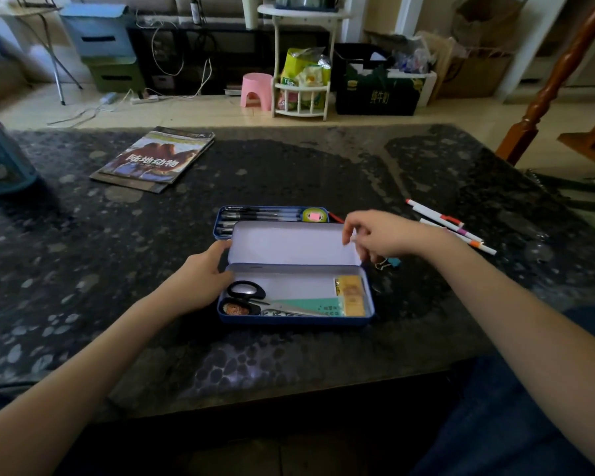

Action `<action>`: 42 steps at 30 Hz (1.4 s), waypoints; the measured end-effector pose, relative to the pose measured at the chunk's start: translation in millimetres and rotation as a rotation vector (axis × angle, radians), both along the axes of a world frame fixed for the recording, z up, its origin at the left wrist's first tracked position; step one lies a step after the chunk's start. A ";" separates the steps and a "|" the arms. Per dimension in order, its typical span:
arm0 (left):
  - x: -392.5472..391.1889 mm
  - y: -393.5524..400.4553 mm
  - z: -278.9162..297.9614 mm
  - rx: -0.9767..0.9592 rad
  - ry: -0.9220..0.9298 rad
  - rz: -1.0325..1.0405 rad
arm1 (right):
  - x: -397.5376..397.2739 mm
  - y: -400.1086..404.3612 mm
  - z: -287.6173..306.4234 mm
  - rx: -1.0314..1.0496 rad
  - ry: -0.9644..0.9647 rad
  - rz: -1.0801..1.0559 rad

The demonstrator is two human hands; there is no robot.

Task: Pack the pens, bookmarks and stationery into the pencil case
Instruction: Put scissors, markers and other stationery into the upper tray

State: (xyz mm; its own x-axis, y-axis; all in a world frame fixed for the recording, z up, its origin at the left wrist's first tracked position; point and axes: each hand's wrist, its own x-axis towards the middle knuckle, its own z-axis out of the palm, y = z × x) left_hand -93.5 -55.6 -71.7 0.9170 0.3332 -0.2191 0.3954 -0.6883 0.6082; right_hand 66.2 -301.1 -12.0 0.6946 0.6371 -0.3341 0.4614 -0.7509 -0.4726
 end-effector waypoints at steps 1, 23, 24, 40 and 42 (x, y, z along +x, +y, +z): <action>0.8 -0.1 -0.7 0.002 0.004 0.004 | 8.1 -3.1 0.2 0.035 -0.054 -0.058; 2.2 -18.9 -6.8 0.006 -0.023 0.043 | 96.9 -65.0 -57.3 -0.299 -0.574 -0.495; 1.7 -19.0 -7.1 0.008 -0.030 0.047 | 96.2 -64.5 -56.8 -0.285 -0.573 -0.501; -3.8 -16.2 4.4 0.176 -0.170 0.081 | 6.4 -2.6 -3.3 0.603 -0.436 -0.241; -5.5 -20.2 8.5 0.205 -0.253 0.071 | -14.9 1.9 -2.3 0.696 -0.233 -0.221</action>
State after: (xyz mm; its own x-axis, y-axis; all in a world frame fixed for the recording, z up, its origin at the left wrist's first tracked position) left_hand -99.1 -75.9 -63.3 0.9068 0.4115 0.0912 0.3005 -0.7829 0.5448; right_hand 51.3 -299.2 -14.3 0.8334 0.4853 0.2645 0.4813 -0.4020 -0.7789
